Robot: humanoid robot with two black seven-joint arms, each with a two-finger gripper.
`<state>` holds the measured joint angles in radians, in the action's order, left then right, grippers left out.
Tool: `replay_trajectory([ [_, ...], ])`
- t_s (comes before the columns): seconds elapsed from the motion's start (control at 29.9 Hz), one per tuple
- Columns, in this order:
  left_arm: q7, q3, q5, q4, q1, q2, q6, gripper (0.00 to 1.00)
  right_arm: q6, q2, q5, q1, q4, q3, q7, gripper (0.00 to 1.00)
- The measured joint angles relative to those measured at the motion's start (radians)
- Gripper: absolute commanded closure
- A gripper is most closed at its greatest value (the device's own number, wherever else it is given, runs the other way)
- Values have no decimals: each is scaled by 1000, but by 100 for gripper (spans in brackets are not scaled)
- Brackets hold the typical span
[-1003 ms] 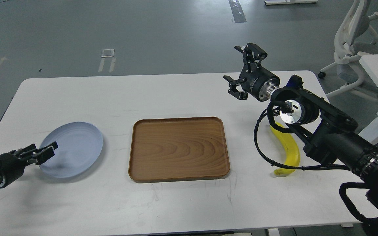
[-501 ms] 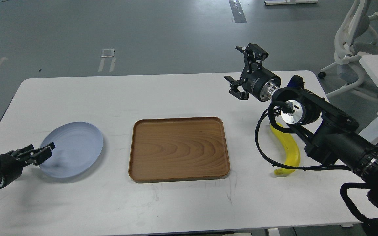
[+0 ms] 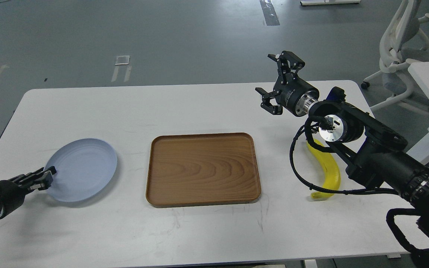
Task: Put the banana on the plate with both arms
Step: 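Close the left gripper on the plate rim, then lift the plate with the left gripper and set it on the wooden tray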
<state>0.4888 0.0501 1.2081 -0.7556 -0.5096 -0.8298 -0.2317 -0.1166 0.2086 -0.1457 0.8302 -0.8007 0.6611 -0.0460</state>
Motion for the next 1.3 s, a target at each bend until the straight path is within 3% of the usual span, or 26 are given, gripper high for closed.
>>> replay_trajectory([
  [0.1, 0, 1, -2, 3, -1, 0, 0, 100, 0, 0, 0, 0, 0, 0, 0, 0],
  [0.6, 0, 5, -16, -9, -46, -2, 6, 100, 2, 0, 0, -5, 1, 1, 0, 0],
  [0.87, 0, 2, 2, -188, -214, 26, 71, 100, 2, 2, 0, 5, 1, 8, 0, 0],
  [1.04, 0, -8, 63, -223, -324, 130, 150, 100, 4, 2, 0, 23, 3, 30, 0, 0],
  [1.3, 0, -129, 126, -166, -408, 334, 164, 100, 12, 1, 2, 52, 24, 71, 0, 0],
])
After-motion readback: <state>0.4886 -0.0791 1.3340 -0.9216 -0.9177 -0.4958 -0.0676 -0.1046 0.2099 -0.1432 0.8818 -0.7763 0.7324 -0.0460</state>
